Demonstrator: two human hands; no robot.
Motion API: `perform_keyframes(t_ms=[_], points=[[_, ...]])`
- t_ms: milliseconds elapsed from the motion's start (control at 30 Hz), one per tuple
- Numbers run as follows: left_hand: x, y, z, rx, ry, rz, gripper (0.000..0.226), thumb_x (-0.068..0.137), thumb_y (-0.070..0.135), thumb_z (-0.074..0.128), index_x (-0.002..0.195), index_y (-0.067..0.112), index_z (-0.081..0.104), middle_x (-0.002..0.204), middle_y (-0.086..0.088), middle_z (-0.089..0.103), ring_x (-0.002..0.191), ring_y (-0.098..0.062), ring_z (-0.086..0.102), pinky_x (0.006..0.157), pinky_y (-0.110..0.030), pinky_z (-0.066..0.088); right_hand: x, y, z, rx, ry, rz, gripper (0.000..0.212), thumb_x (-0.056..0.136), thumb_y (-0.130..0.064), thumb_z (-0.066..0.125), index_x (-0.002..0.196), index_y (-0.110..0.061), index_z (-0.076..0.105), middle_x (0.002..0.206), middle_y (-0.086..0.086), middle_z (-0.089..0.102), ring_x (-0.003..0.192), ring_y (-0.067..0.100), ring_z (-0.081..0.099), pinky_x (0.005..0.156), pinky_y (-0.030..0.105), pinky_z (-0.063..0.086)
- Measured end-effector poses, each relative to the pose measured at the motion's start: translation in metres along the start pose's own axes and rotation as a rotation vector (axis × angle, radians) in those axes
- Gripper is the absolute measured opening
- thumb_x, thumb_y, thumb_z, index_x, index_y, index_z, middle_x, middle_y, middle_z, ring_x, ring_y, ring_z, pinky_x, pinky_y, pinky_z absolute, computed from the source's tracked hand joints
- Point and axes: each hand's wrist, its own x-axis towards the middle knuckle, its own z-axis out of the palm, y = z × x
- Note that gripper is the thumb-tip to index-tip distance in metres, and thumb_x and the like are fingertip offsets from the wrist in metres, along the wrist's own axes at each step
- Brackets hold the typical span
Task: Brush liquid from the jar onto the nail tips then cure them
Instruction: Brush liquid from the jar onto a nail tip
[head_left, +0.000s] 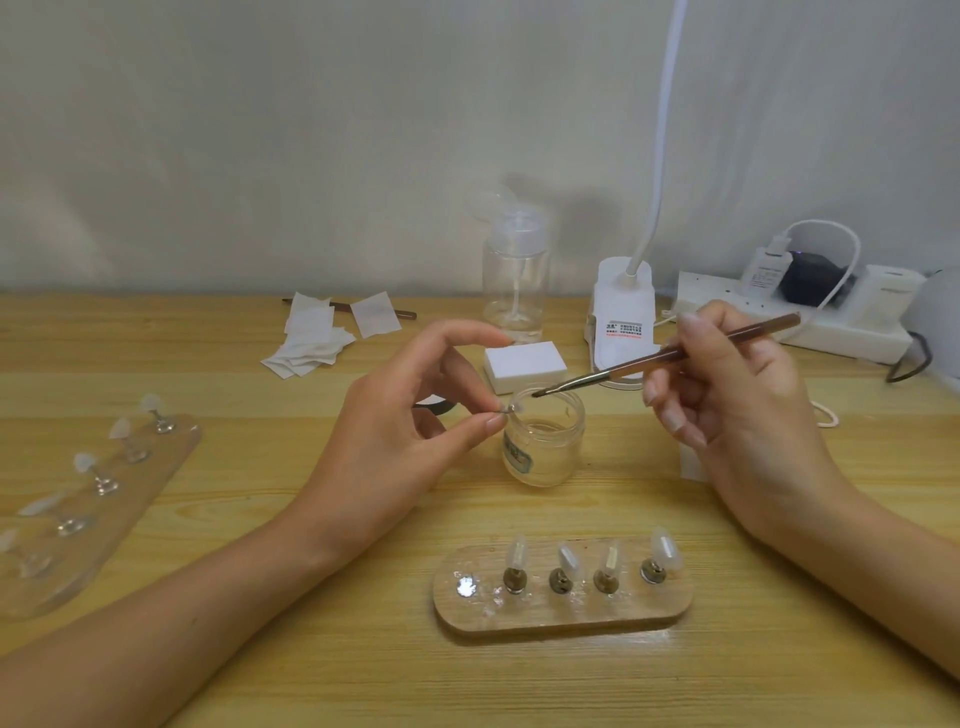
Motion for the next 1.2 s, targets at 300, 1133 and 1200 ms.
perform_keyframes(t_ms=[300,1133,1200], points=[[0.0010,-0.0003,0.0004,0.010,-0.006,0.017,0.048,0.085,0.002,0.077,0.117,0.033,0.061,0.082,0.009,0.069,0.089,-0.013,0.068,0.064,-0.016,0.049,0.0001,0.0032,0.0030,-0.044,-0.040,0.057,0.027,0.080,-0.043,0.064,0.075,-0.020,0.052,0.064,0.007,0.065,0.044,0.011,0.047,0.037,0.016,0.030],[-0.0007,0.0036,0.0010,0.071,0.021,0.041,0.047,0.084,0.003,0.077,0.115,0.035,0.061,0.083,0.010,0.070,0.091,-0.012,0.068,0.063,-0.025,0.052,-0.0013,0.0025,0.0025,-0.107,0.033,0.078,0.024,0.082,-0.044,0.060,0.073,-0.024,0.052,0.067,0.006,0.067,0.043,0.009,0.040,0.035,0.020,0.020],[-0.0006,0.0038,0.0011,0.072,0.022,0.041,0.047,0.084,0.003,0.077,0.115,0.035,0.062,0.083,0.010,0.070,0.091,-0.012,0.067,0.062,-0.028,0.052,-0.0016,0.0015,0.0032,-0.116,0.011,0.056,0.024,0.083,-0.046,0.060,0.073,-0.025,0.052,0.067,0.005,0.067,0.043,0.010,0.039,0.037,0.024,0.016]])
